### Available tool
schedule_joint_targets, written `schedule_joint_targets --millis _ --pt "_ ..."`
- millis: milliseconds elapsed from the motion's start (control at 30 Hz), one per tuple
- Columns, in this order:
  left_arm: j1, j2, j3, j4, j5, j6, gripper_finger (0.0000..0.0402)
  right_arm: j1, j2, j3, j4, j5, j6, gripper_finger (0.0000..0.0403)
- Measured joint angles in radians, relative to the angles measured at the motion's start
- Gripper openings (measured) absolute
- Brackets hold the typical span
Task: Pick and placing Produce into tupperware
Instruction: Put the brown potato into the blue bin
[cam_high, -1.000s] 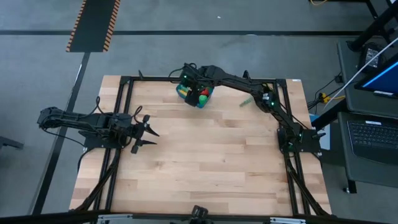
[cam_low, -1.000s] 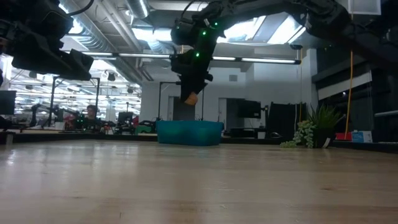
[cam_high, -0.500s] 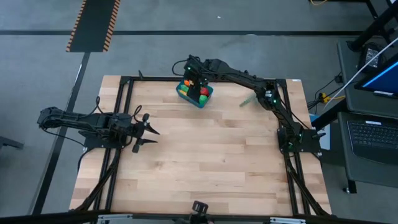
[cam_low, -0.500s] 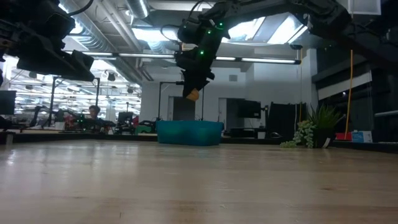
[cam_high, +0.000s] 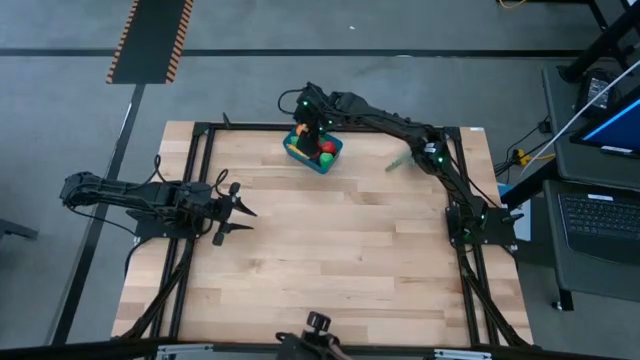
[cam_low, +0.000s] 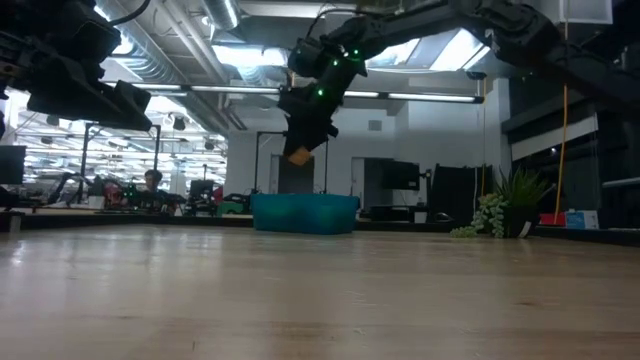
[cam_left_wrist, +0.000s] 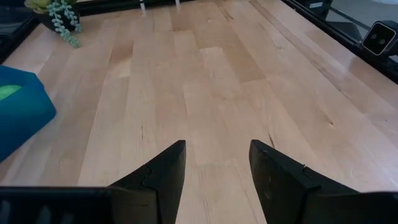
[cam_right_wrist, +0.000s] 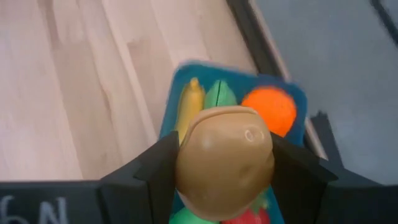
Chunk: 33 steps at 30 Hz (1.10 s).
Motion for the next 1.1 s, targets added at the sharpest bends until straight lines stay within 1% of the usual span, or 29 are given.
schedule_joint_targets --millis 67,233,533,967,1033,1100 --pt "0.000 0.000 0.000 0.000 0.000 0.000 0.0170 -0.007 0.015 -0.001 -0.007 -0.006 0.003 0.0209" --pt "0.000 0.000 0.000 -0.003 0.000 0.000 0.0170 -0.016 0.052 -0.002 0.038 -0.036 0.003 0.0209" --pt "0.002 0.000 0.000 -0.007 -0.001 0.001 0.0170 -0.029 0.103 -0.002 0.066 -0.058 0.026 0.0209" --pt "0.004 0.000 0.000 -0.008 -0.002 0.003 0.0170 -0.033 0.110 -0.002 0.072 -0.086 0.059 0.0209" --pt "0.004 0.000 0.000 -0.008 -0.002 0.003 0.0170 -0.033 0.110 -0.002 0.072 -0.086 0.066 0.0221" --pt "0.004 0.000 0.000 -0.008 -0.002 0.003 0.0170 -0.033 0.110 -0.002 0.072 -0.086 0.082 0.0246"
